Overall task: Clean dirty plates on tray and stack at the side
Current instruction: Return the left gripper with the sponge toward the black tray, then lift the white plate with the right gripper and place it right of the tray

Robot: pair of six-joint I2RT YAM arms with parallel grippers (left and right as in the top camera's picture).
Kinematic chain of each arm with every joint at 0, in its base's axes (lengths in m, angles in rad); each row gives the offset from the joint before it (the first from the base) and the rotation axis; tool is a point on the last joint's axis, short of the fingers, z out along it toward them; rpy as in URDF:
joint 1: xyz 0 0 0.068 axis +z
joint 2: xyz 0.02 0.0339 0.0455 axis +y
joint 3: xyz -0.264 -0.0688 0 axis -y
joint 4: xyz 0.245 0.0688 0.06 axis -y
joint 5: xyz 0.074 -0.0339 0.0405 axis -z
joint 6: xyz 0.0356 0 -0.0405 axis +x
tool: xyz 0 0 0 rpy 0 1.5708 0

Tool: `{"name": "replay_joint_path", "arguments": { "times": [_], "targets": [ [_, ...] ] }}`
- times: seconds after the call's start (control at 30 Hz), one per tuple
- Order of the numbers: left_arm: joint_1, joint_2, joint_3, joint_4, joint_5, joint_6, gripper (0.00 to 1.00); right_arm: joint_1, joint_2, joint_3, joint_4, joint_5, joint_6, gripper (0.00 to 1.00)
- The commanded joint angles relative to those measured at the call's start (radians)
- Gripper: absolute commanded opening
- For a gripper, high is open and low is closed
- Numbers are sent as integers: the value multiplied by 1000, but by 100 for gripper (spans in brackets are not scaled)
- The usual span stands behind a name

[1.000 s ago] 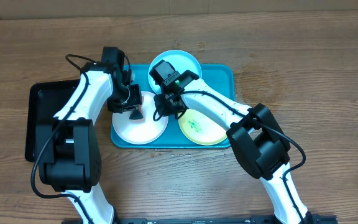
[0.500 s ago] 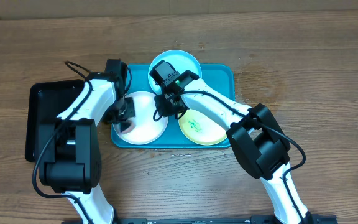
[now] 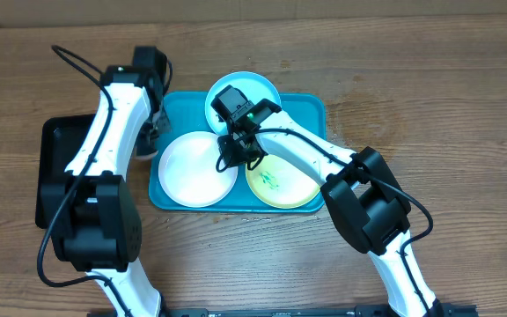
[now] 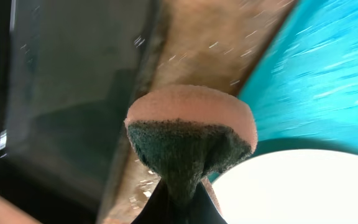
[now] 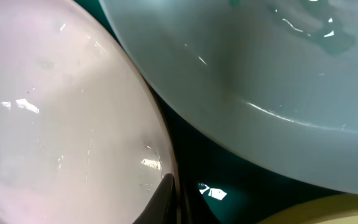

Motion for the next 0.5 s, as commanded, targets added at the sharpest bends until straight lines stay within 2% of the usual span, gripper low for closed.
{"name": "replay_joint_path", "arguments": {
  "times": [0.0, 0.13, 0.33, 0.47],
  "targets": [
    [25, -57, 67, -4, 128, -24, 4, 0, -85, 56, -2, 54, -50, 4],
    [121, -87, 78, -15, 234, -24, 4, 18, -149, 92, -17, 240, -56, 4],
    [365, -92, 76, -68, 396, -24, 4, 98, -219, 140, -39, 637, -178, 4],
    [486, -92, 76, -122, 416, -12, 4, 172, -233, 154, -22, 884, -304, 4]
  ]
}}
